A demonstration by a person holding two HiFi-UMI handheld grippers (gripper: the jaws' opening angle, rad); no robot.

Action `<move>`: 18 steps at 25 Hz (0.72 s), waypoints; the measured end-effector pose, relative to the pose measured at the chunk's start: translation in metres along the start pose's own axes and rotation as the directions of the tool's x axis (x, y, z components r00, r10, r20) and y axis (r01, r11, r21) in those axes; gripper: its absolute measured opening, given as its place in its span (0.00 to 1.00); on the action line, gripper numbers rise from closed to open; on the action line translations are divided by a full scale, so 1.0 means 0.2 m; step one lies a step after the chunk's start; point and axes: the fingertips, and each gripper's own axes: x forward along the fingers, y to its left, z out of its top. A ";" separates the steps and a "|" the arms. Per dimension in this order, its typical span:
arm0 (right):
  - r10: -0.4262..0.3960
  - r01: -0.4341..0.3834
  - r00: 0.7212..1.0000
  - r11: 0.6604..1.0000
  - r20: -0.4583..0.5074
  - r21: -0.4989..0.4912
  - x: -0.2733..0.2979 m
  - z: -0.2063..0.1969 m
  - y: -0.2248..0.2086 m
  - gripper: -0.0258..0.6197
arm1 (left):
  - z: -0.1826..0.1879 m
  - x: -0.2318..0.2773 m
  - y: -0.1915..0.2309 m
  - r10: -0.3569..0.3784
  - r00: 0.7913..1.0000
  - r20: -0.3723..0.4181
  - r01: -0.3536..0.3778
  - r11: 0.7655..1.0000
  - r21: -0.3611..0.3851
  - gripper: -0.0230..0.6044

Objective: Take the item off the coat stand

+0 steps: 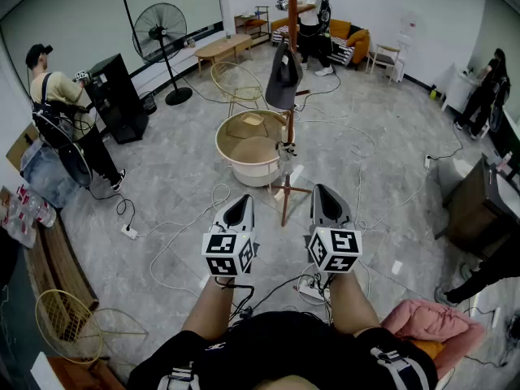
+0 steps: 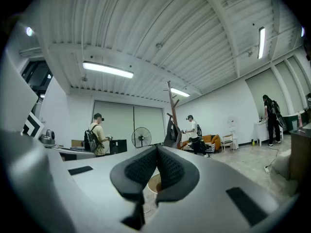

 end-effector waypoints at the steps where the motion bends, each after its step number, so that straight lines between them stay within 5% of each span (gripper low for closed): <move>1: 0.002 -0.002 1.000 1.000 -0.001 0.000 -0.01 0.00 -0.02 0.06 | 0.00 0.00 -0.02 0.000 1.000 0.002 0.000 1.000 0.001 0.05; 18: 0.021 -0.021 1.000 0.999 0.007 0.027 -0.03 0.02 -0.31 0.06 | 0.00 0.18 -0.30 0.013 1.000 0.021 -0.013 0.999 0.039 0.06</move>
